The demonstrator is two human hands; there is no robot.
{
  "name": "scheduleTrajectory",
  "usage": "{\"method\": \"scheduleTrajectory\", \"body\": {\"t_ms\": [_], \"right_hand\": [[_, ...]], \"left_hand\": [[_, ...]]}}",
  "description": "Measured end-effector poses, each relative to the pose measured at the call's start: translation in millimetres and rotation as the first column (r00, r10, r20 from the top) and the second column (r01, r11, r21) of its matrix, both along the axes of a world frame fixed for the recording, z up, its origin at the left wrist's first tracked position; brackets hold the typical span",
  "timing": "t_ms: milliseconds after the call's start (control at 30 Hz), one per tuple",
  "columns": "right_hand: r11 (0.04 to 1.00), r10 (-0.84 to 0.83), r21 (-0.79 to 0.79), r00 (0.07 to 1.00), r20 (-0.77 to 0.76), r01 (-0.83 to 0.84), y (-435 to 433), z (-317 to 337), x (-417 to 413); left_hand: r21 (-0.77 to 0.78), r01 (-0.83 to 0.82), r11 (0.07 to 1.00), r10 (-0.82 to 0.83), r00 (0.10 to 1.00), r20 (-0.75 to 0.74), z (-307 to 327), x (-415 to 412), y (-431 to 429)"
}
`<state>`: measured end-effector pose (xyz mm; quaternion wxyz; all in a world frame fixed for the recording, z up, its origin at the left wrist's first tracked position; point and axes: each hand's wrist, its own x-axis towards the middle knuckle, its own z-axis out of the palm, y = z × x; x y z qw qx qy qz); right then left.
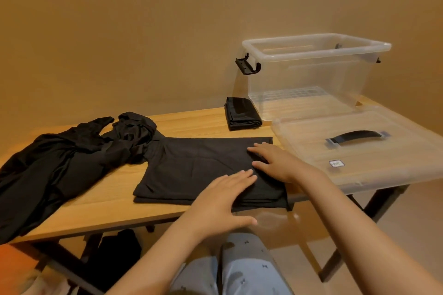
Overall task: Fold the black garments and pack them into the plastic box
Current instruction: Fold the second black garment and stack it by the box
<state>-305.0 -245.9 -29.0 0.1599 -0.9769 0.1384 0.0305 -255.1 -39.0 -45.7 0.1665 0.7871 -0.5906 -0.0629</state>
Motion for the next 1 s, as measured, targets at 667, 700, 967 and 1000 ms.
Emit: {"method": "scheduleTrajectory", "body": {"t_ms": [667, 700, 967, 1000], "right_hand": [[0.973, 0.156, -0.204, 0.962, 0.225, -0.110, 13.5, -10.1, -67.4], [0.977, 0.182, -0.156, 0.956, 0.228, -0.149, 15.7, -11.6, -73.6], [0.941, 0.322, -0.269, 0.796, 0.513, -0.207, 31.6, -42.5, -83.8], [0.945, 0.314, -0.261, 0.778, 0.544, -0.199, 32.4, -43.1, -83.1]], "left_hand": [[-0.382, -0.327, 0.864, 0.192, 0.917, -0.351, -14.8, -15.8, 59.3], [-0.380, -0.368, 0.848, 0.206, 0.891, -0.403, -11.7, -16.4, 67.6], [-0.438, -0.511, 0.740, 0.244, 0.811, -0.532, -7.8, -14.0, 97.3], [-0.440, -0.516, 0.735, 0.242, 0.805, -0.541, -7.7, -14.4, 96.8]]}}
